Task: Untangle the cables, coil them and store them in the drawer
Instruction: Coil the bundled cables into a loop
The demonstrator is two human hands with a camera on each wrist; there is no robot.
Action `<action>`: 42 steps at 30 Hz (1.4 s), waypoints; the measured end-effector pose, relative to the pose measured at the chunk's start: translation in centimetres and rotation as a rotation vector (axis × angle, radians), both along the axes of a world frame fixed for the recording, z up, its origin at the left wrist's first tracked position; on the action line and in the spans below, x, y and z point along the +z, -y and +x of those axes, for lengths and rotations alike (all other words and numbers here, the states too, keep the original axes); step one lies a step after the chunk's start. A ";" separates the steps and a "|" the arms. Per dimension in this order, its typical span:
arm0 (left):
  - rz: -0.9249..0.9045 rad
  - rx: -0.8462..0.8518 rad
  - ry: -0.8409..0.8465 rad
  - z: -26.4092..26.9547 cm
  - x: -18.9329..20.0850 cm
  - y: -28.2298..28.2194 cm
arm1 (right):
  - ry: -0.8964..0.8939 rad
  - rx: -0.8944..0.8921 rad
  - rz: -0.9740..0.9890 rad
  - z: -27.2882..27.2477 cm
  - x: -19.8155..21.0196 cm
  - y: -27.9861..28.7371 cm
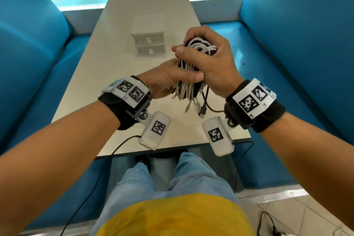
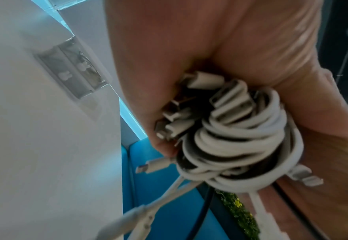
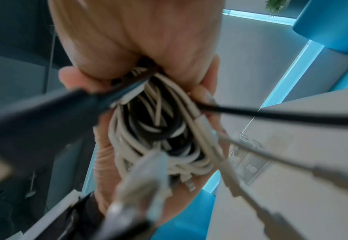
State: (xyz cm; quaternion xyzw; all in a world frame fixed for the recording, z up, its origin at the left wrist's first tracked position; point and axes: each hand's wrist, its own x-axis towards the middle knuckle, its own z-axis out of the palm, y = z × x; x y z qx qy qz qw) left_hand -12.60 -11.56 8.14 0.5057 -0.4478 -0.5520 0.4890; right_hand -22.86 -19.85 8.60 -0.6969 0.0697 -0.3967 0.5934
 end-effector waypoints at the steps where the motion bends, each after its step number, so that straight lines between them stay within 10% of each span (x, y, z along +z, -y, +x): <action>1: 0.008 -0.018 0.013 0.0 0.1 0.0 | -0.005 0.006 -0.001 -0.1 -0.1 0.0; 22: 0.124 0.083 0.249 -1.1 2.1 0.2 | -0.009 -0.279 -0.412 0.5 -0.9 0.7; 31: 0.144 0.147 0.250 -1.2 1.6 0.2 | -0.153 -0.089 -0.303 0.1 -0.2 1.1; 38: 0.082 0.364 1.161 -1.6 -0.9 1.6 | -0.683 -0.377 -0.481 0.6 0.6 0.3; 42: 0.082 0.399 1.134 -1.8 -0.9 2.1 | -0.719 -0.492 -0.587 1.8 0.7 0.6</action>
